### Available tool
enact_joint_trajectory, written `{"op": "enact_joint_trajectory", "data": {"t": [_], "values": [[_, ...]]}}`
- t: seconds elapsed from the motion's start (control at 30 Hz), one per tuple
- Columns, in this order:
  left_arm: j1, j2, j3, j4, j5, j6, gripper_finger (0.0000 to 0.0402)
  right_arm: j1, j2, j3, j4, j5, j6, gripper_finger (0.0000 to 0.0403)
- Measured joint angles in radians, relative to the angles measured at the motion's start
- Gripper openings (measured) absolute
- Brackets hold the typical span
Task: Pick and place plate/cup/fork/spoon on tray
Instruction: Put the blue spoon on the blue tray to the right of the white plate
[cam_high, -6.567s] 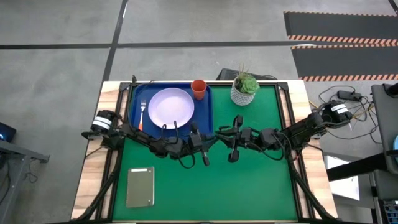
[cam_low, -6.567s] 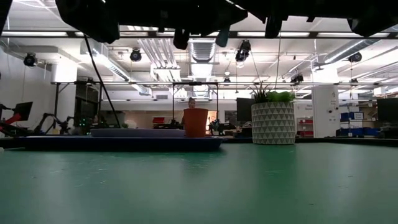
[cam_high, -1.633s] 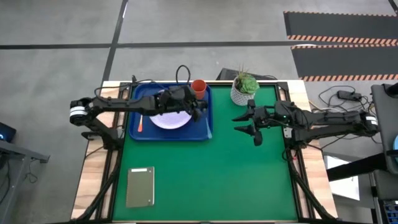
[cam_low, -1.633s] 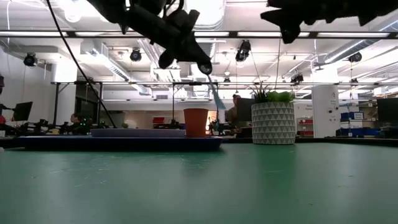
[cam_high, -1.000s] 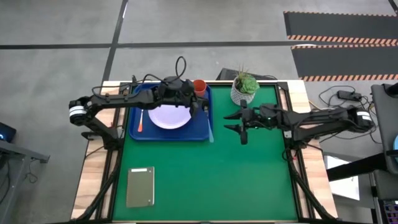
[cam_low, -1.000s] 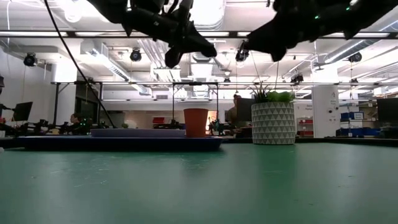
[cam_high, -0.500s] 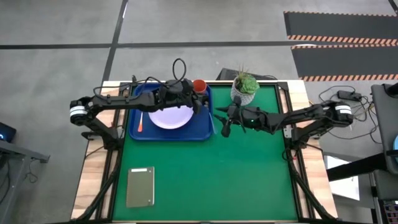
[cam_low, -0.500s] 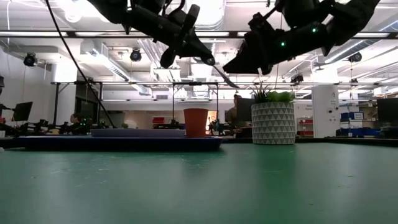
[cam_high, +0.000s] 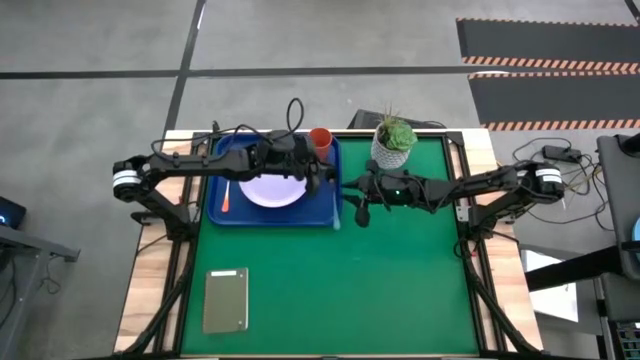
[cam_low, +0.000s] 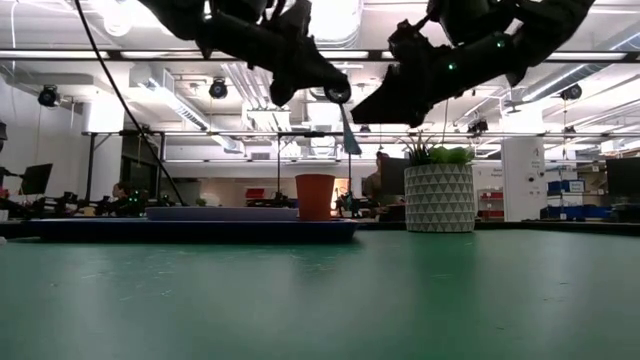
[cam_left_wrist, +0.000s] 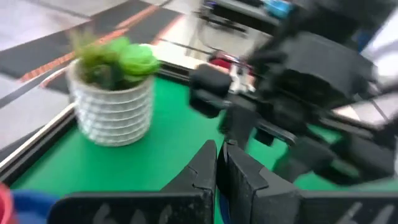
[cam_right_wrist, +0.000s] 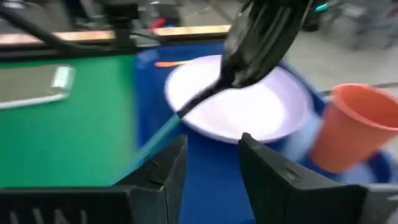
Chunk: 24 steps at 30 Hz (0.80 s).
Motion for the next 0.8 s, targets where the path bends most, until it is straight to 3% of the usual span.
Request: {"op": "enact_joint_trajectory", "data": {"t": [0.2, 0.47, 0.8], "values": [[0.001, 0.002, 0.002, 0.001, 0.012, 0.032, 0.0, -0.018, 0.017, 0.045, -0.024, -0.265, 0.116, 0.0148], [0.0, 0.002, 0.002, 0.001, 0.025, 0.033, 0.0, -0.021, 0.003, 0.052, -0.039, -0.262, 0.151, 0.0151], [-0.02, 0.002, 0.002, 0.007, 0.137, 0.118, 0.0, -0.021, -0.033, 0.05, -0.098, -0.266, 0.233, 0.0153]]}}
